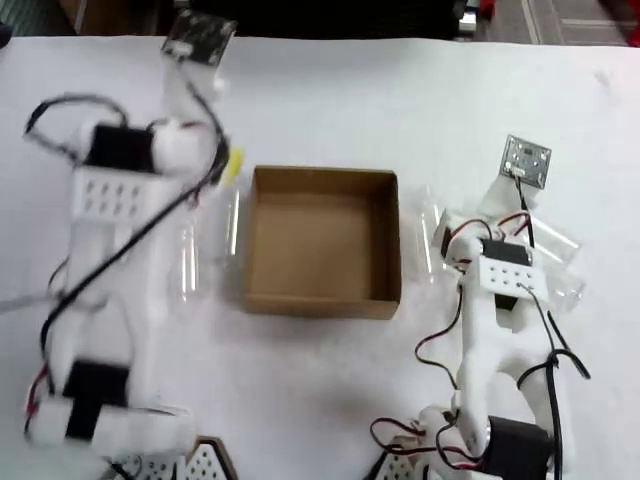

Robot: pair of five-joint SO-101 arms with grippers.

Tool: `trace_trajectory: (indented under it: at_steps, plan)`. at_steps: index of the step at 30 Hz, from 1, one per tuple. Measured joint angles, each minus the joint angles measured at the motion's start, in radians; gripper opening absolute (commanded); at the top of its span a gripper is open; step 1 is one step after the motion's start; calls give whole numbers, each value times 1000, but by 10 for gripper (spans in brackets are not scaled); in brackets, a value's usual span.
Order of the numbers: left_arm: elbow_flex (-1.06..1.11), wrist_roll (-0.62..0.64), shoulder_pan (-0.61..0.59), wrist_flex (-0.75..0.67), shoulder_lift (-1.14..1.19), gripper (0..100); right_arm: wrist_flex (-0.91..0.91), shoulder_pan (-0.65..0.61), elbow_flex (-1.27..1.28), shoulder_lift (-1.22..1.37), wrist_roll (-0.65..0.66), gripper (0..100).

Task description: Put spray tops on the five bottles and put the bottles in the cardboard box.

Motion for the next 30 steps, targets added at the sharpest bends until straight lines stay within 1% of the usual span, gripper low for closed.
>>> trace_trajectory:
  at_steps: [6,9,12,14,17,30]
  plan:
    - [-342,21,3,77,374,165,0,0,0,0,0,92]
    - [-494,87,2,110,539,165,0,-12,0,0,0,92]
    - [-615,164,-25,120,684,165,0,-37,3,0,0,92]
    - [-683,192,-48,129,763,164,0,-41,3,0,0,91]
    - [-779,199,-74,140,858,164,0,-37,3,0,0,91]
    - [-1017,201,-74,141,1178,165,-103,-43,58,0,0,91]
